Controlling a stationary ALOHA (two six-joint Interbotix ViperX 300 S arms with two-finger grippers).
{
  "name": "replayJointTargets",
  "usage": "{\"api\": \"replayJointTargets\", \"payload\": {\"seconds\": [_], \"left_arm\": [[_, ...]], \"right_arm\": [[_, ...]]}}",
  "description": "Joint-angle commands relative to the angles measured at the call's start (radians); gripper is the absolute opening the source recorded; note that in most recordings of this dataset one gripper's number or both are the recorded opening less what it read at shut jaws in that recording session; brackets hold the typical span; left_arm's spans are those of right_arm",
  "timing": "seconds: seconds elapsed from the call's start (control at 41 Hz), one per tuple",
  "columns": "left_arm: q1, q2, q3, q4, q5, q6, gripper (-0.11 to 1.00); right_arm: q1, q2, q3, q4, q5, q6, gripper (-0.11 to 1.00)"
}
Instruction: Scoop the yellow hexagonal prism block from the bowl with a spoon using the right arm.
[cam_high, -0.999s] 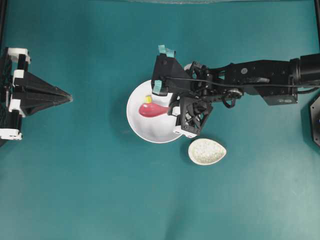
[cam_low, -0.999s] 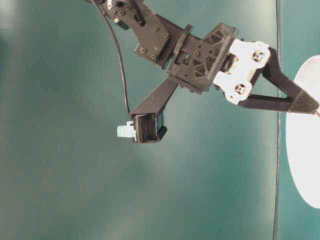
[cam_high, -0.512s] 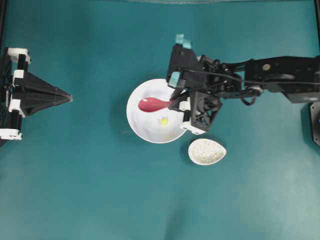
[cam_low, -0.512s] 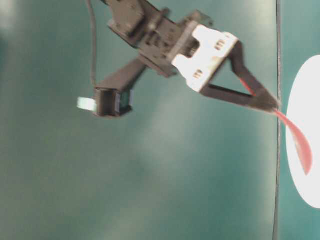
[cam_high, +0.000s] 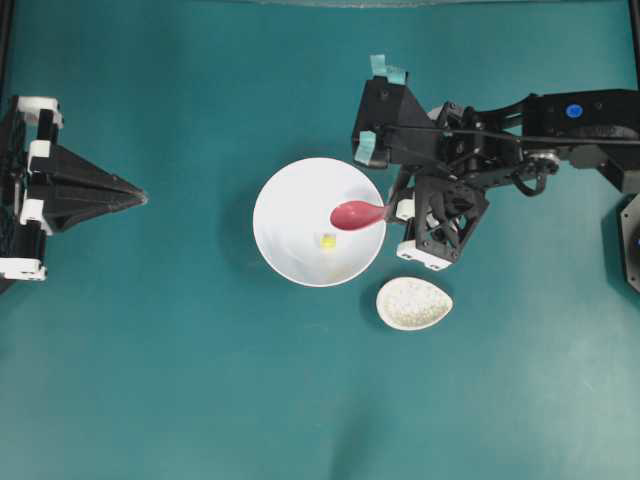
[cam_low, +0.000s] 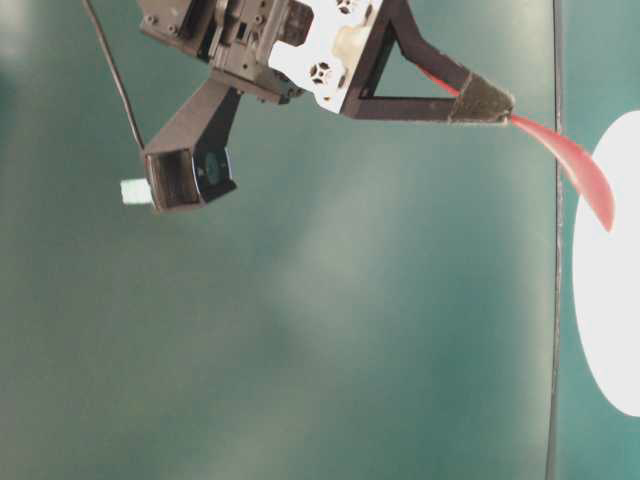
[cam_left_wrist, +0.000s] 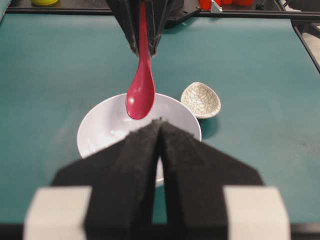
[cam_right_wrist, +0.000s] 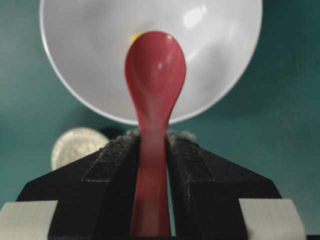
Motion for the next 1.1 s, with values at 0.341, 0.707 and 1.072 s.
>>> {"api": "replayJointTargets", "payload": {"seconds": [0.341,0.707,1.072], "left_arm": [[-0.002,0.012,-0.011,0.003,-0.025,0.000,-0.01],[0.000,0.011,-0.011,0.003,-0.025,0.002,-0.01],[-0.002,0.011,-0.011,0.003,-0.025,0.002,-0.01]], "right_arm": [[-0.005,0.114,-0.190,0.002,0.199,-0.008,0.24],[-0.005,0.155,-0.195,0.005,0.219,-0.009,0.24],[0.000,0.183,-0.195,0.017,0.215,-0.011,0.24]]}}
